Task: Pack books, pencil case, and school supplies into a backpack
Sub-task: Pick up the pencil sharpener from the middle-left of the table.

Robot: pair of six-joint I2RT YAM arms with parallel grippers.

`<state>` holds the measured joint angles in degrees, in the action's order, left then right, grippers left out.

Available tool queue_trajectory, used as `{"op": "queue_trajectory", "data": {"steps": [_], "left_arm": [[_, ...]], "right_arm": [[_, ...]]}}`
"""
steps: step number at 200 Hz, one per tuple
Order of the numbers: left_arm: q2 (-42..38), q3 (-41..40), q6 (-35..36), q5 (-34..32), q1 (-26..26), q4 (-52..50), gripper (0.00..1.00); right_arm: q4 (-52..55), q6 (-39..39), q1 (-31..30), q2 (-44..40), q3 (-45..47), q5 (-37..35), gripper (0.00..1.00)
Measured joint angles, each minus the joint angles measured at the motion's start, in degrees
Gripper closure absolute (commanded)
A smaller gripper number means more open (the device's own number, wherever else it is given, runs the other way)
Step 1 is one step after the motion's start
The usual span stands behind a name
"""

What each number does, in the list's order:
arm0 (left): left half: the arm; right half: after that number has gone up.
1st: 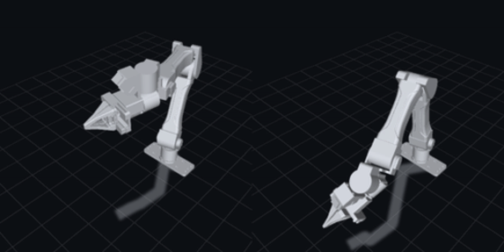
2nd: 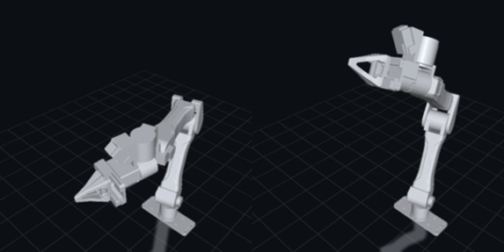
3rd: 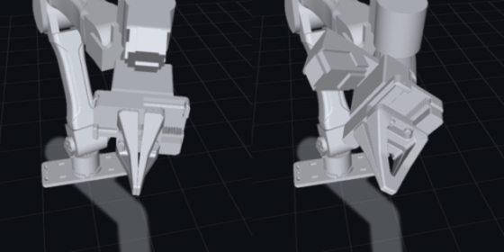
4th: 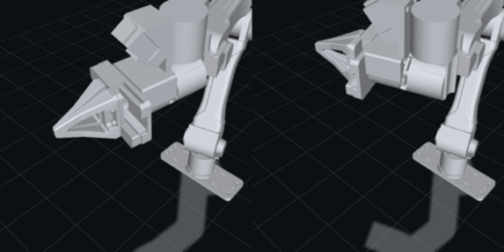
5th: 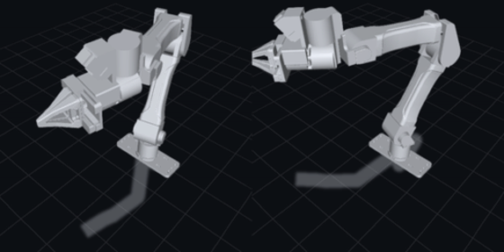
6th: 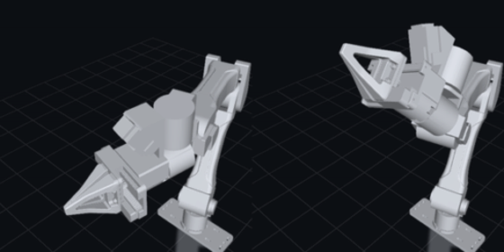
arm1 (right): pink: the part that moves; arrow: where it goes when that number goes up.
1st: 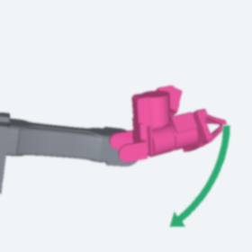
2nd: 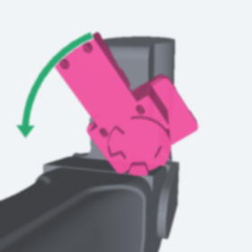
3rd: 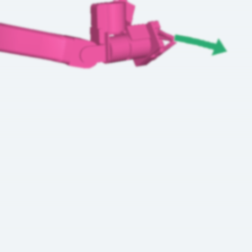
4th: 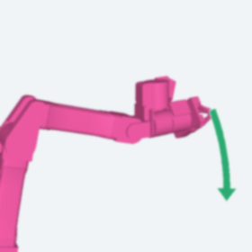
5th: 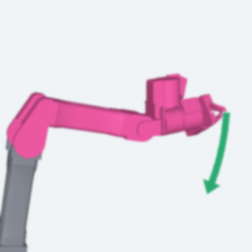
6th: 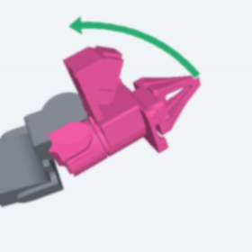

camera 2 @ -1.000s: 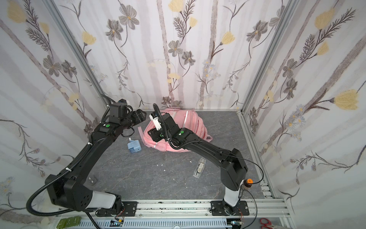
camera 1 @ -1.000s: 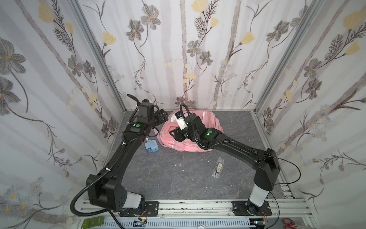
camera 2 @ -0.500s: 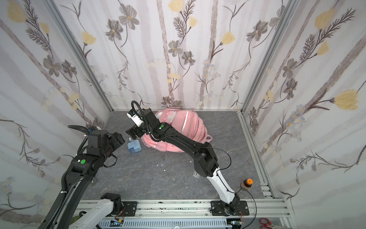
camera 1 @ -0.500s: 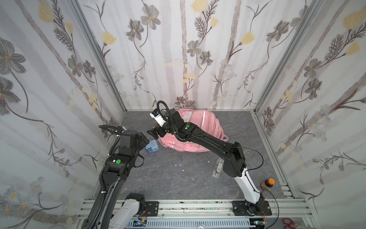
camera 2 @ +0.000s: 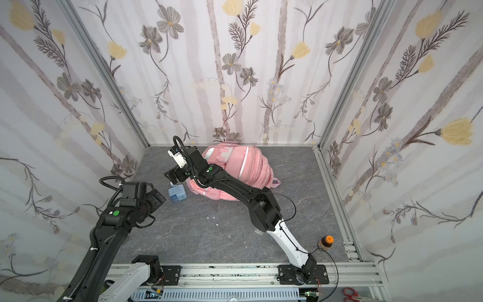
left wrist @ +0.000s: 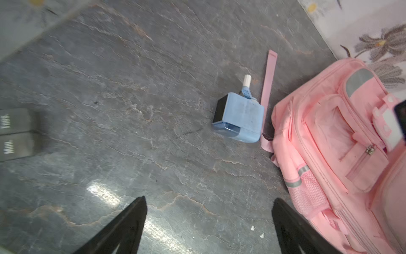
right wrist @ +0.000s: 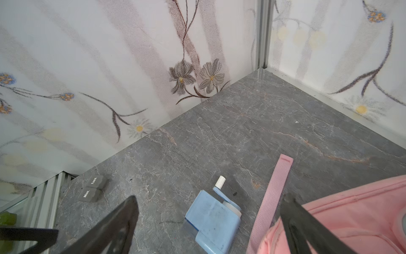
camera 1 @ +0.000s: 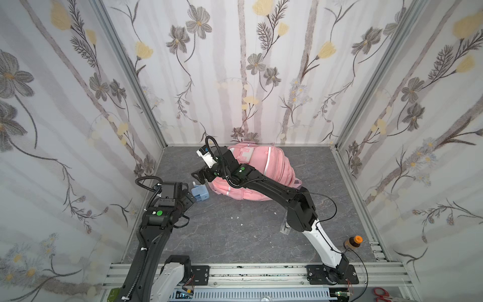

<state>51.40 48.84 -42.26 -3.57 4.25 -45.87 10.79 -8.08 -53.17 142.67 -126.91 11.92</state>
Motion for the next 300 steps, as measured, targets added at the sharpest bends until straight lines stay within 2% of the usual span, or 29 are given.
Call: {"op": "queue_trajectory", "data": {"steps": [39, 82, 123, 182, 220, 249, 300], "left_arm": [[11.1, 0.2, 1.3, 5.3, -0.7, 2.7, 0.01], [23.1, 5.1, 7.3, 5.2, -0.9, 4.7, 0.00], [35.7, 10.0, 10.8, 5.1, -0.7, 7.5, 0.00], [48.9, 19.6, 13.8, 4.6, 0.1, 10.3, 0.00], [52.7, 21.0, 15.3, 4.7, 0.5, 10.4, 0.00], [53.9, 21.4, 16.3, 4.6, 0.8, 9.8, 0.14], [54.1, 22.7, 17.6, 4.7, 0.9, 8.4, 0.24]], "right_arm": [[0.6, -0.7, 1.9, -8.2, 9.4, -0.3, 0.00], [3.6, -1.3, 4.0, -15.0, 16.3, -1.4, 0.00], [5.1, -0.4, 4.3, -16.7, 17.4, -1.8, 0.00], [5.8, 0.2, 5.2, -18.7, 17.5, -1.6, 0.00], [7.2, 0.3, 5.2, -20.5, 20.5, -1.6, 0.00], [7.4, 0.2, 5.2, -21.0, 22.5, -1.6, 0.00], [7.0, -1.2, 8.6, -21.4, 22.6, -1.9, 0.01]]}}
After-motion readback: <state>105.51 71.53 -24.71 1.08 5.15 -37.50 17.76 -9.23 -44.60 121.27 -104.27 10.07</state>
